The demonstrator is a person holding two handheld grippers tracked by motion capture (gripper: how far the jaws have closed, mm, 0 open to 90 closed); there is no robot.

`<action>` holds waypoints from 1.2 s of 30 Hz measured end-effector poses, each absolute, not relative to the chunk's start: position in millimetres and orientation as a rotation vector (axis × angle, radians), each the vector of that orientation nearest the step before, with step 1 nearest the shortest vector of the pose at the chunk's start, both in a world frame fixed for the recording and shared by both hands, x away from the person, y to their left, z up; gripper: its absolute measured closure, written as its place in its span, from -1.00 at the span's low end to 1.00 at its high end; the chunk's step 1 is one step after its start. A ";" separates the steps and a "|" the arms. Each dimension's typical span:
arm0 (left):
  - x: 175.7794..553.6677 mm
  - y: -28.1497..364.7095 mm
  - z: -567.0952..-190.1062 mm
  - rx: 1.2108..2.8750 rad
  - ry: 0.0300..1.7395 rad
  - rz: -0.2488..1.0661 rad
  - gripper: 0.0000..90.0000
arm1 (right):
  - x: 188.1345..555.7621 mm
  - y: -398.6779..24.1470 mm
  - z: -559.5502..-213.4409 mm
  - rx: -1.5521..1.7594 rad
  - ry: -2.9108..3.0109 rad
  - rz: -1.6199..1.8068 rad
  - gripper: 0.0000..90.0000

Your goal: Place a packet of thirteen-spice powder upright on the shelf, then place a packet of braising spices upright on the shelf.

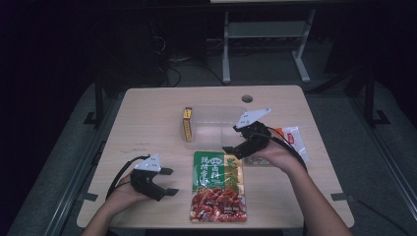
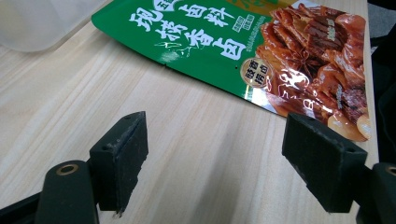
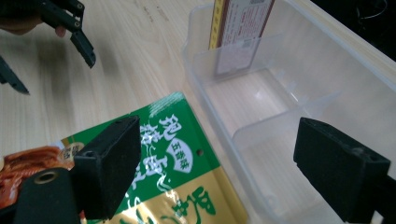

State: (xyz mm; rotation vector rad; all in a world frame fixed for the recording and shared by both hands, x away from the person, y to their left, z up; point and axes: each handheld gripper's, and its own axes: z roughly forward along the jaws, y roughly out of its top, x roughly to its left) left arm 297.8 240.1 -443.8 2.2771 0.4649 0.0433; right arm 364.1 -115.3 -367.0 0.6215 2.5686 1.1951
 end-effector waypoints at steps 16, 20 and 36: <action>294.6 235.2 -445.2 2.285 0.490 0.041 -0.46 | 310.8 -155.1 -406.3 0.717 2.591 1.227 -0.65; 294.4 234.0 -444.7 2.277 0.508 0.015 -0.24 | 300.4 -159.6 -415.4 0.729 2.610 1.208 -0.24; 301.2 198.2 -440.3 2.332 0.521 0.010 0.99 | 276.5 -154.5 -444.0 0.685 2.761 1.146 0.99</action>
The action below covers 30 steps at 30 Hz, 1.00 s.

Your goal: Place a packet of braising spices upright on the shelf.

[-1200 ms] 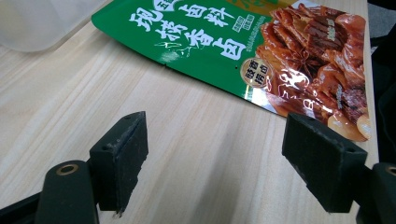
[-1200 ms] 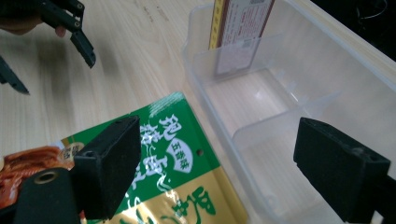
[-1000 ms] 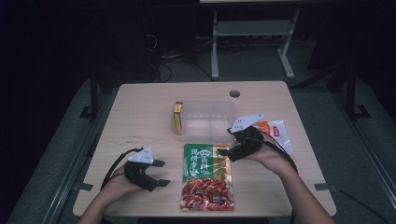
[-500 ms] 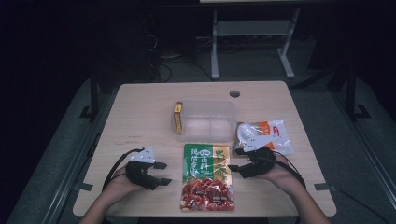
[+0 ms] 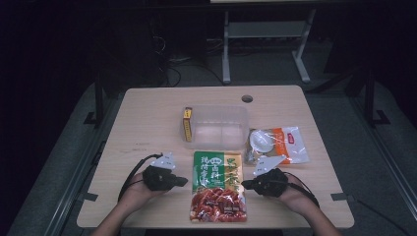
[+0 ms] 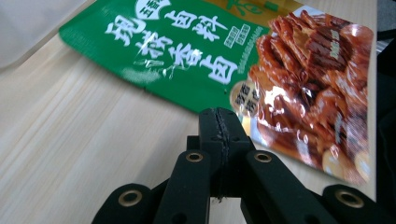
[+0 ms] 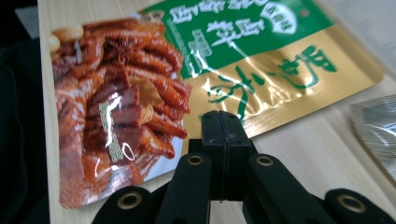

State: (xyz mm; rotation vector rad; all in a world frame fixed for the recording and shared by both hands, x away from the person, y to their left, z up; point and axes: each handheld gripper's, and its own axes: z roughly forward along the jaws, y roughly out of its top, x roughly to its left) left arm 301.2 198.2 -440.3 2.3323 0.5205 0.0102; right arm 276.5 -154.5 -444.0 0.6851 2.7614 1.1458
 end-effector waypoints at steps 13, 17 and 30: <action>321.4 162.9 -452.0 2.357 0.518 0.007 0.99 | 279.4 -141.9 -456.5 0.594 2.833 1.078 0.99; 324.4 158.1 -455.5 2.383 0.506 0.012 0.99 | 280.4 -137.0 -460.0 0.558 2.854 1.051 0.99; 338.3 152.7 -458.2 2.384 0.542 0.030 0.99 | 275.9 -121.9 -462.9 0.451 2.915 1.063 1.00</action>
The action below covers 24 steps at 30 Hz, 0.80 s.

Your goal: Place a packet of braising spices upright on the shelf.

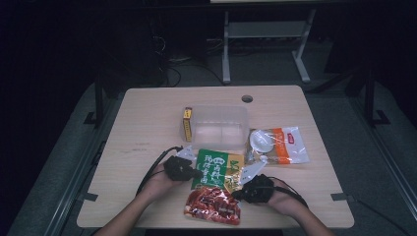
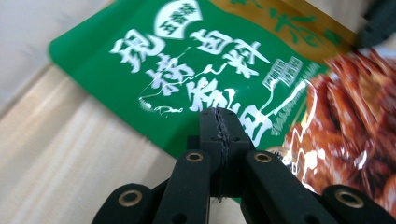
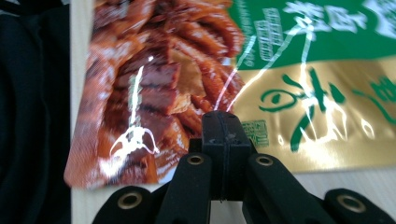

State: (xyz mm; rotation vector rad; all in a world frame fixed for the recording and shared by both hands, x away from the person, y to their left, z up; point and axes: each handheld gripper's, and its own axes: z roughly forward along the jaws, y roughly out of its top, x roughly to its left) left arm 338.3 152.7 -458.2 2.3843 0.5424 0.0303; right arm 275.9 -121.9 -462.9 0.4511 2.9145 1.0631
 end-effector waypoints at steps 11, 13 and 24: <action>351.1 145.1 -459.0 2.371 0.565 0.045 0.99 | 269.9 -91.8 -463.9 0.335 2.940 1.104 1.00; 353.7 143.4 -459.1 2.374 0.556 0.046 0.99 | 266.6 -83.6 -464.3 0.305 2.944 1.118 1.00; 358.4 121.0 -461.6 2.366 0.518 0.011 0.99 | 256.9 -44.9 -465.5 0.164 2.949 1.157 1.00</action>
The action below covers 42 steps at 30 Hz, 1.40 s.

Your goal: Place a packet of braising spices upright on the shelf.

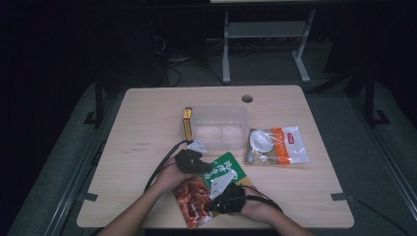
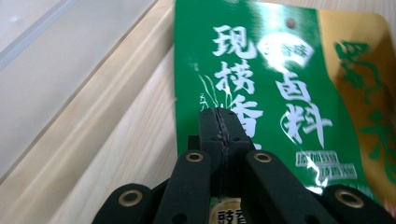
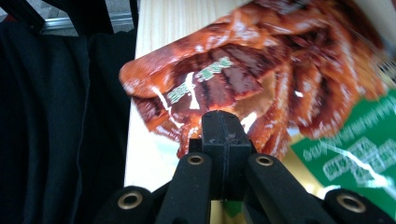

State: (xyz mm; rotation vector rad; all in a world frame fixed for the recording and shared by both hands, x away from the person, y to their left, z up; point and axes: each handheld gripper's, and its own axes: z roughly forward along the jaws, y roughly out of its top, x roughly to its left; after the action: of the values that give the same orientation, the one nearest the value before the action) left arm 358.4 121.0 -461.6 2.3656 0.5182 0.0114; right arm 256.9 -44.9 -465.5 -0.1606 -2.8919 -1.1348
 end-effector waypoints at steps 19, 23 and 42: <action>345.4 152.3 -442.2 2.345 0.526 0.047 0.28 | 266.0 -87.2 -448.7 -0.424 -2.856 -1.299 0.16; 338.3 171.5 -439.2 2.326 0.545 0.053 0.05 | 268.6 -105.9 -445.7 -0.525 -2.849 -1.307 0.03; 316.6 179.0 -460.8 2.377 0.471 0.043 -0.68 | 270.2 -149.7 -453.1 -0.752 -2.848 -1.308 -0.08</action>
State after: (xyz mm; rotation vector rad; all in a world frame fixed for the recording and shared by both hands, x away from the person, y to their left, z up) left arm 316.6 179.0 -460.8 2.3771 0.4713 0.0426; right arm 270.2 -149.7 -453.1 -0.7516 -2.8479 -1.3079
